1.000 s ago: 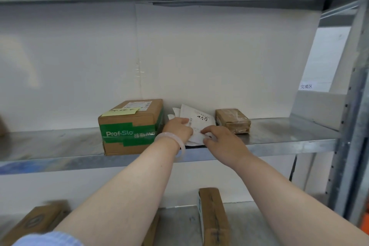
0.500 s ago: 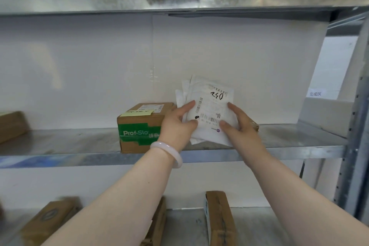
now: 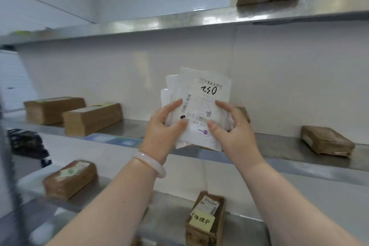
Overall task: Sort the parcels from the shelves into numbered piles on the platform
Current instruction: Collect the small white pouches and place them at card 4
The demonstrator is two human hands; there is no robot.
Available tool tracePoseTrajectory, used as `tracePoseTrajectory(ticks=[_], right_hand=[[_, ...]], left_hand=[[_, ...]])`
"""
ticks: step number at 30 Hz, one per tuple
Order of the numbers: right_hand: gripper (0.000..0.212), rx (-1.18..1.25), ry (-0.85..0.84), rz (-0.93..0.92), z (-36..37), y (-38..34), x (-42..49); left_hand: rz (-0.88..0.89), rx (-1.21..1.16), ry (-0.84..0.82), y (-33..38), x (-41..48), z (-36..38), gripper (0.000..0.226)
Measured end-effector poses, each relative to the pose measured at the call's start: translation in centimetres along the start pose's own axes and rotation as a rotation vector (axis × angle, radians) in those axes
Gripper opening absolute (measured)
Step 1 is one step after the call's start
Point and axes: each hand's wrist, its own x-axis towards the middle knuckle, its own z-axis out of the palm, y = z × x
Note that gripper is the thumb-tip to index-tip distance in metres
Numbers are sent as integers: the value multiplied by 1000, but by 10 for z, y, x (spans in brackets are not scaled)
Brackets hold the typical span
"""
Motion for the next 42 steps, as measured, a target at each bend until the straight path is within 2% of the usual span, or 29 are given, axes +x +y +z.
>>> tracePoseTrajectory(ticks=[4, 11, 19, 23, 30, 42], right_hand=[[44, 65, -157, 75, 93, 7, -18], [43, 276, -354, 297, 296, 19, -85], [43, 287, -631, 440, 507, 4, -179], [42, 302, -788, 483, 580, 3, -214], [45, 215, -946, 614, 680, 38, -249], [58, 126, -1196, 685, 862, 154, -227]], left_hand=[[-14, 85, 85, -6, -20, -101, 43], [-155, 355, 311, -11, -70, -307, 42], [-351, 532, 554, 1, -155, -518, 47], [-446, 534, 667, 2, -191, -586, 50], [-610, 549, 746, -26, -219, -670, 55], [-794, 466, 911, -125, -157, -814, 55]])
